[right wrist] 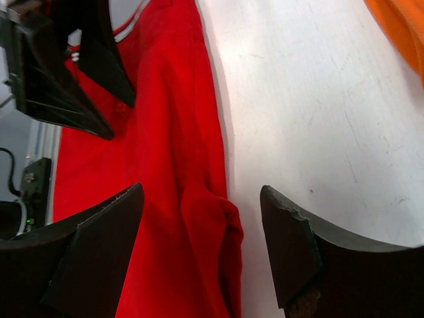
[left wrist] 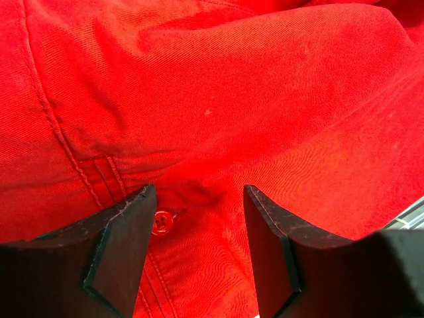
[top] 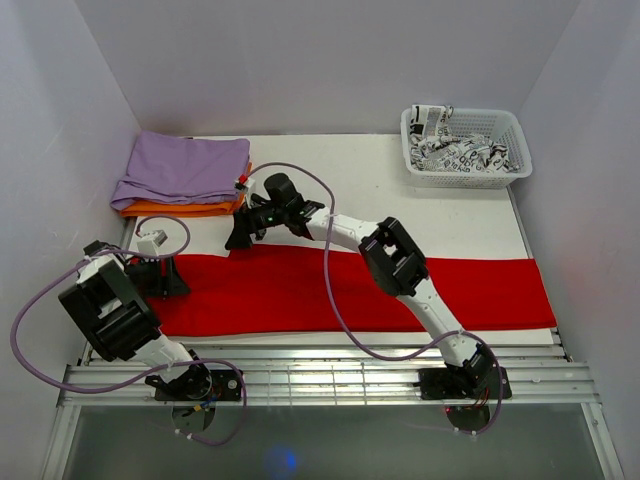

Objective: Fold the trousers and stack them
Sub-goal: Fold the trousers

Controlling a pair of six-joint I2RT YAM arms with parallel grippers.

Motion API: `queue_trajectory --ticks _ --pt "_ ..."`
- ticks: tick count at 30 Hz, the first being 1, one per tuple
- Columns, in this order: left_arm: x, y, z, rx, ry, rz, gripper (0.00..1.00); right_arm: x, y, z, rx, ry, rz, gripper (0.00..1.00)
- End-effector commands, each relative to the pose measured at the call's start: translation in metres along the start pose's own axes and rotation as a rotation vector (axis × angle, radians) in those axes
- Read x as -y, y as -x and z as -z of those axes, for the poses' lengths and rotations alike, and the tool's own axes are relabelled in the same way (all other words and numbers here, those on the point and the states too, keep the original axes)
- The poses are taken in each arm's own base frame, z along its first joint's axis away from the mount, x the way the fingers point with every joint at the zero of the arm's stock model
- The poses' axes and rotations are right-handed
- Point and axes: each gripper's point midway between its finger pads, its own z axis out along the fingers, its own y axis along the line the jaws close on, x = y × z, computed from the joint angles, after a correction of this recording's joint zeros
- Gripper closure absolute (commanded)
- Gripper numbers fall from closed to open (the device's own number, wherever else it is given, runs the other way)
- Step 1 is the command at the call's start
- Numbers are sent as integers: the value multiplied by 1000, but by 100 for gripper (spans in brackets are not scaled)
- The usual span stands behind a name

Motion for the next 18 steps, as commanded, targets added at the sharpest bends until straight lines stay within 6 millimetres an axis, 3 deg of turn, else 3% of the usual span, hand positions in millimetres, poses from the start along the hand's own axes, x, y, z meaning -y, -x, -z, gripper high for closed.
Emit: queue_trajectory --ticks 1,6,11,12,18 --pt "-6 -26 -11 -80 24 3 33 8 2 -10 27 -34 73 23" --pt "-5 -31 -12 -87 28 -5 33 13 -7 -16 15 -49 95 25" --pt "-3 -36 -14 -92 23 -1 33 15 -4 -20 23 -55 137 74" --pt "-3 -36 -14 -93 24 0 33 15 -3 -19 24 -60 143 91" --pt "-10 -40 -14 -115 47 -7 34 23 35 4 115 -150 216 92"
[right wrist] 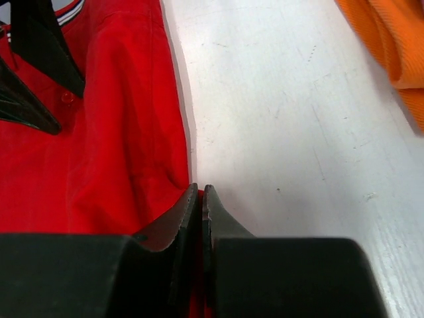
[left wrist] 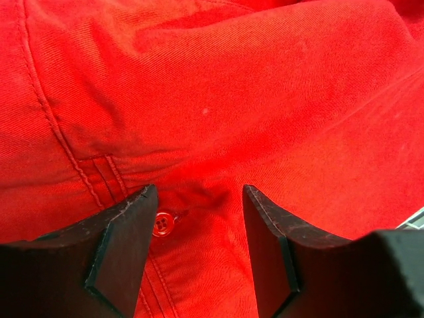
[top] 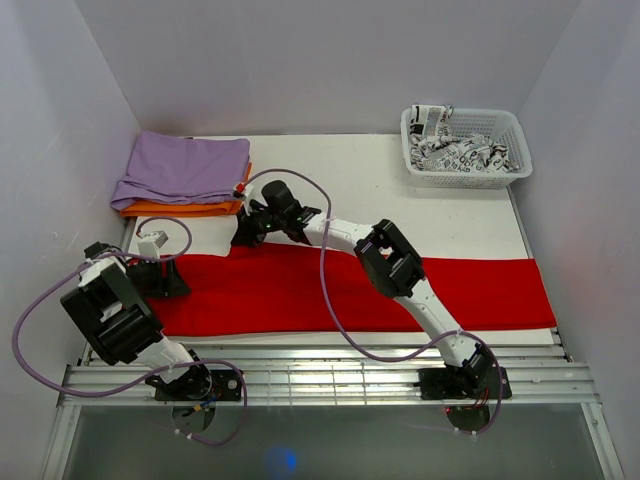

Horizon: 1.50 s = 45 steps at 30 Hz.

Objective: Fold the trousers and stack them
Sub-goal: Fold the trousers

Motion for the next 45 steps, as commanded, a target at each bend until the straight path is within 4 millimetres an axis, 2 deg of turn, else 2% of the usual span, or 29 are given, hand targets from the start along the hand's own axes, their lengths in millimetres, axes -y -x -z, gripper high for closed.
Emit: queue_trajectory --ticks 1,4,6,11,14,16,17,18,20,21,22,24,25,26,27,28,30,31,32,33,34,35,36,38,39,41,42,45 --pt "-10 -42 -12 -145 40 12 35 11 68 26 169 -94 123 92" --pt "-14 -47 -10 -152 56 3 39 42 92 46 250 -214 121 92" --pt "-16 -47 -9 -154 63 5 39 63 100 56 285 -295 109 92" --pt "-21 -52 -7 -170 79 5 40 107 95 78 305 -477 84 92" --pt "-25 -52 -7 -169 82 14 40 116 83 81 285 -485 88 92" --pt "-26 -48 -7 -157 84 18 39 114 78 79 272 -453 101 92" --pt "-27 -45 -6 -147 84 28 35 103 76 71 258 -383 115 92" --pt "-27 -36 -5 -119 77 24 32 98 91 71 250 -361 116 75" --pt "-21 -21 0 -75 52 22 24 88 99 68 223 -308 122 52" --pt "-15 -5 6 -16 39 8 21 85 104 75 211 -311 136 31" --pt "-15 11 14 21 40 -11 18 72 122 89 225 -309 173 21" --pt "-11 36 29 89 54 -41 6 63 135 111 204 -302 269 6" --pt "-11 53 39 125 60 -62 5 50 140 131 175 -300 288 2" --pt "-10 60 45 138 63 -67 5 43 140 142 148 -282 308 4" --pt "-7 66 50 150 65 -76 4 46 140 160 117 -293 356 7" --pt "-2 67 53 150 52 -77 3 33 129 179 35 -283 330 7" --pt "1 72 60 161 56 -98 3 32 103 206 -71 -266 339 6" --pt "5 72 63 168 59 -122 3 19 86 226 -143 -249 301 3" --pt "10 70 61 168 48 -131 3 16 58 235 -209 -227 256 0" --pt "14 69 60 167 45 -143 4 21 42 252 -254 -236 241 10" --pt "19 69 59 163 41 -160 5 16 33 267 -281 -243 226 16" --pt "26 69 52 142 27 -186 7 12 8 281 -354 -243 175 20" --pt "32 66 47 128 9 -187 10 18 -24 298 -415 -258 116 30" --pt "45 65 35 102 -28 -183 15 21 -50 324 -482 -299 102 38" --pt "49 63 30 86 -43 -170 17 19 -81 341 -548 -307 27 46" --pt "49 61 17 61 -52 -148 22 15 -107 360 -603 -315 -30 51" --pt "44 60 12 52 -38 -101 25 8 -131 375 -642 -313 -99 54" --pt "30 47 -3 -22 -29 10 31 3 -165 401 -711 -351 -162 54"
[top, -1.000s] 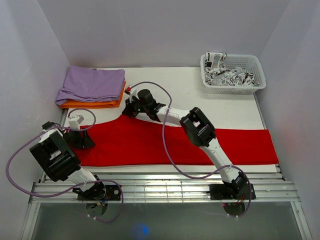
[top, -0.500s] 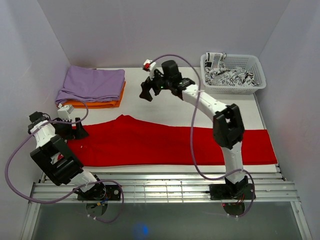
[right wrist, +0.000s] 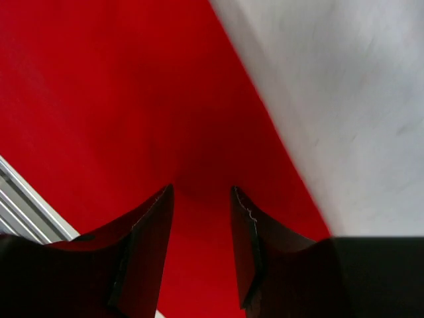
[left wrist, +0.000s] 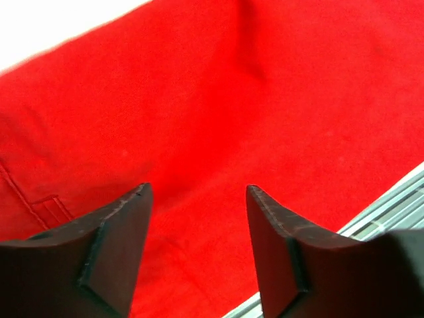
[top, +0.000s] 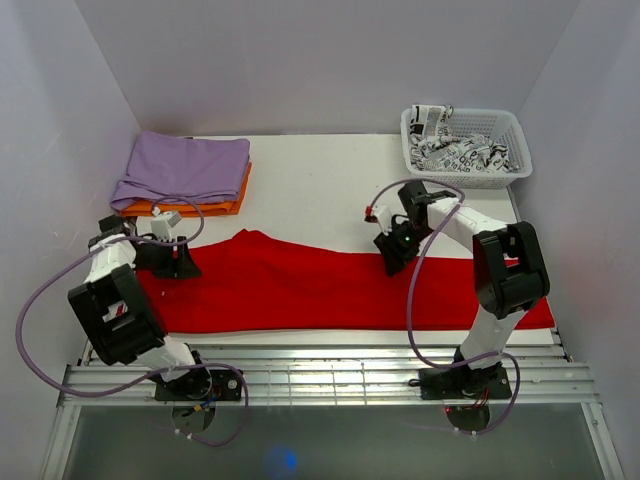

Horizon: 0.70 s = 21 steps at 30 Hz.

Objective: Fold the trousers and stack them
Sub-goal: Fold the trousers

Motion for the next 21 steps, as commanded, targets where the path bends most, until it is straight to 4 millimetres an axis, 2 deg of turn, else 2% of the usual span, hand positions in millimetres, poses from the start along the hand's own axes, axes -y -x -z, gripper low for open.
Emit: queue_trajectory --ticks 1,3,4,7,10,11,14,15,17,18,20,21 --pt "-21 -11 -13 -46 48 124 32 -9 -65 14 -159 1 -30 55" --pt "-32 -21 -21 -83 78 166 35 -5 -89 12 -202 -10 -61 57" --pt "-45 -29 -27 -117 119 209 37 -6 -106 4 -241 2 -86 57" --pt "-72 -38 -34 -159 197 288 40 3 -126 -13 -295 -5 -128 55" --pt "-106 -26 -32 -146 288 314 41 21 -110 -30 -263 -23 -175 51" --pt "-125 -16 -23 -135 353 305 41 33 -88 -30 -211 -33 -175 50" --pt "-155 -5 -10 -130 447 302 42 41 -60 -36 -154 -19 -213 45" --pt "-165 10 -1 -105 479 285 42 46 -43 -34 -126 -31 -195 44" --pt "-173 20 7 -94 500 259 42 42 -28 -31 -95 -6 -188 43" --pt "-177 33 13 -74 512 234 42 38 -22 -25 -87 13 -192 42" --pt "-176 45 20 -53 506 215 41 29 -10 -10 -45 27 -186 40" --pt "-166 57 21 -20 456 185 39 25 -10 -2 -43 27 -190 38"
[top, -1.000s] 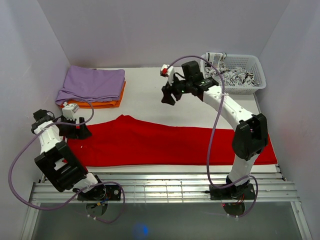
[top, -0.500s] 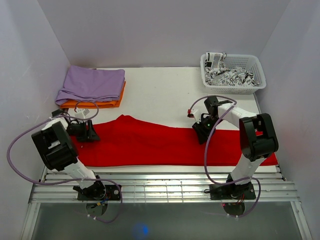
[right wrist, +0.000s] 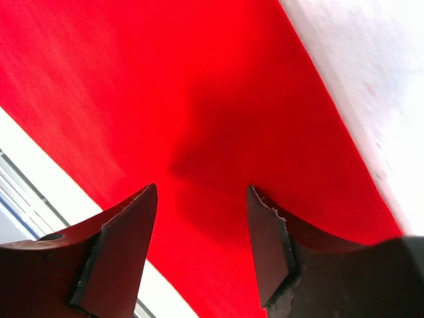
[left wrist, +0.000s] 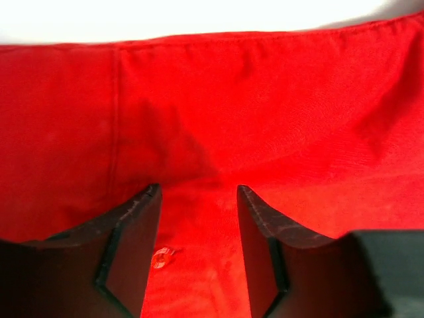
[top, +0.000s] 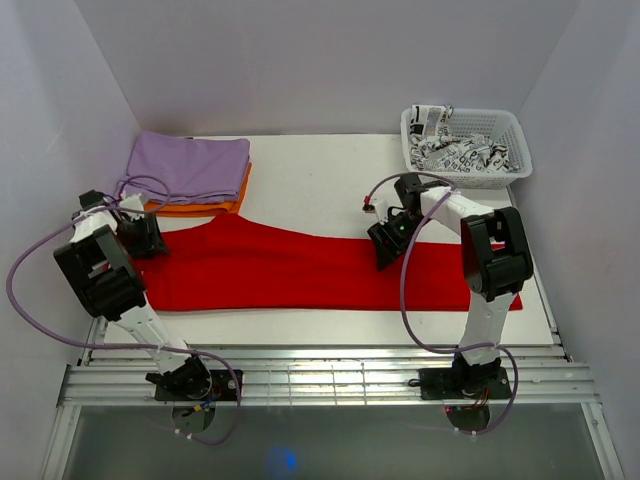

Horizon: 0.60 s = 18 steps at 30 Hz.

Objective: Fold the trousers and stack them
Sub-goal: Fold the trousers

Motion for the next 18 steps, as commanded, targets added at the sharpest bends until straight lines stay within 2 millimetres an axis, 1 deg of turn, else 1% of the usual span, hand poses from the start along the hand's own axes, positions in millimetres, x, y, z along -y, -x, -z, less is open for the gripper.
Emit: queue_trajectory --ticks 1,2,3,4,5,6,7,8,9,10,11,12,13,14,15,17,18 --pt "-29 47 33 142 121 -129 39 4 14 34 79 -78 33 37" --pt "-14 51 39 166 59 -154 37 1 14 44 100 -85 37 37" --pt "9 60 53 226 -12 -211 33 2 14 65 144 -115 35 36" --pt "24 56 56 234 -51 -236 31 3 3 71 139 -117 10 35" --pt "43 55 59 252 -95 -290 29 6 -5 78 141 -134 -5 35" --pt "58 53 62 266 -127 -331 26 19 -17 90 155 -163 -43 34" --pt "75 46 67 285 -143 -377 26 24 -27 101 165 -189 -68 34" --pt "93 42 65 284 -167 -420 25 31 -41 105 160 -207 -104 34" --pt "102 38 66 289 -175 -441 25 51 -59 122 189 -248 -192 34" --pt "108 35 67 300 -177 -453 25 60 -70 132 205 -273 -232 35" --pt "118 26 68 305 -190 -464 24 69 -81 141 211 -299 -280 36" --pt "122 23 68 315 -194 -470 24 86 -103 158 236 -345 -375 38" --pt "123 22 69 329 -192 -475 23 94 -115 166 248 -372 -442 39" --pt "125 16 70 333 -191 -469 22 103 -127 175 255 -407 -489 39" --pt "124 14 70 334 -187 -463 21 115 -148 187 274 -445 -572 41" --pt "125 10 68 332 -188 -456 16 124 -169 195 273 -483 -647 41" --pt "125 5 66 326 -190 -452 15 130 -182 199 278 -509 -686 41"
